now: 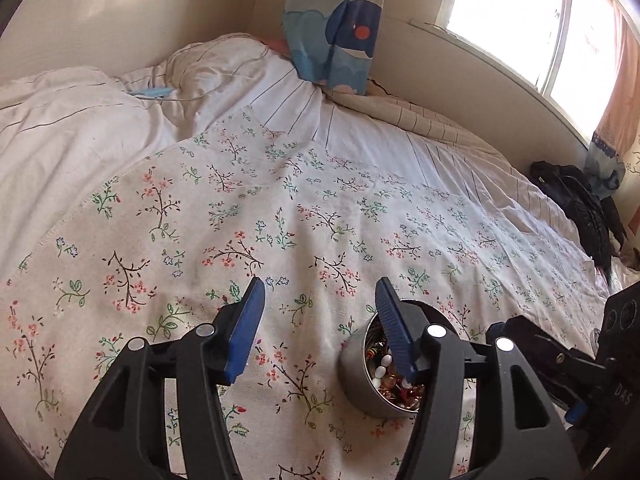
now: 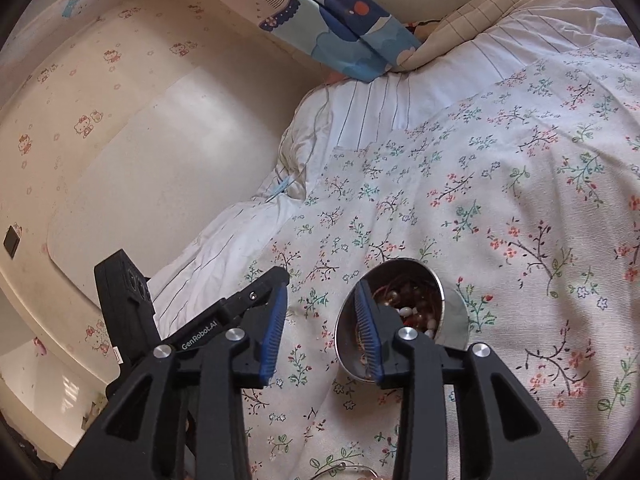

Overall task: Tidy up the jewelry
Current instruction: 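Open the left tool over the tin while the right tool opens to drop the amber bracelet, then withdraw both open tools toward the silver bangle and pink pearl bracelet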

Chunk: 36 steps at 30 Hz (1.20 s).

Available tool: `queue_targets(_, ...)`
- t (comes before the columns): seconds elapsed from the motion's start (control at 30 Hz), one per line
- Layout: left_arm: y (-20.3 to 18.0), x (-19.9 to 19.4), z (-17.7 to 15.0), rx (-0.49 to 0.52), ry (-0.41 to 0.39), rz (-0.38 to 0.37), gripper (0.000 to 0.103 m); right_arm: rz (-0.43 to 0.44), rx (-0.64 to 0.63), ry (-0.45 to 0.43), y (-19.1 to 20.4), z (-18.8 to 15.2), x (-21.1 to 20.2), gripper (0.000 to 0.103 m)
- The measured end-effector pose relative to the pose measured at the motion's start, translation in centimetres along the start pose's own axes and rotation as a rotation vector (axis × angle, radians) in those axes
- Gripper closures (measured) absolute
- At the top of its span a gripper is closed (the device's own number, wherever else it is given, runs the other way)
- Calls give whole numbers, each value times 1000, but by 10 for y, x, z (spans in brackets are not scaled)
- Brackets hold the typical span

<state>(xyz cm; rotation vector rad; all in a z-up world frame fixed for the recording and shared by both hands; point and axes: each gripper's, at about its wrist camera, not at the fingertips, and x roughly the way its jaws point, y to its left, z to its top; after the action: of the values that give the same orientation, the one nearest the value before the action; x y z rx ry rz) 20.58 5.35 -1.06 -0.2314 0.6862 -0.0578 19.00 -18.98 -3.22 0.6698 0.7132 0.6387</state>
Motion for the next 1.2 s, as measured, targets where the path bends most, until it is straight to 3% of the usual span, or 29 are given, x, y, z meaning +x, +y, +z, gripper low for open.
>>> queue_targets(0.2, -5, -1, -3, 29, 2, 6, 43, -37, 23, -13, -6, 4, -7, 55)
queue_targets(0.33, -12, -1, -7, 69, 9, 14, 38, -120, -17, 9, -2, 6, -6, 48)
queue_targets(0.47, -20, -6, -19, 150, 37, 3, 33, -303, -61, 120, -2, -5, -8, 44)
queue_targets(0.63, -35, -25, -49, 313, 101, -52, 33, -480, -219, 284, 6, -50, -22, 38)
queue_targets(0.73, -43, -41, -73, 408, 140, -92, 33, -480, -249, 319, 10, -72, -32, 37)
queue_targets(0.87, -53, -47, -104, 535, 202, -110, 33, -546, -339, 384, 15, -89, -19, 36)
queue_targets(0.97, -58, -39, -119, 609, 248, -73, 33, -675, -447, 440, 13, -101, -5, 36)
queue_targets(1.13, -57, -33, -126, 640, 282, -28, 32, -880, -455, 357, 0, -90, -23, 24)
queue_targets(1.2, -59, -32, -127, 660, 266, 11, 33, -881, -428, 331, -5, -84, -32, 24)
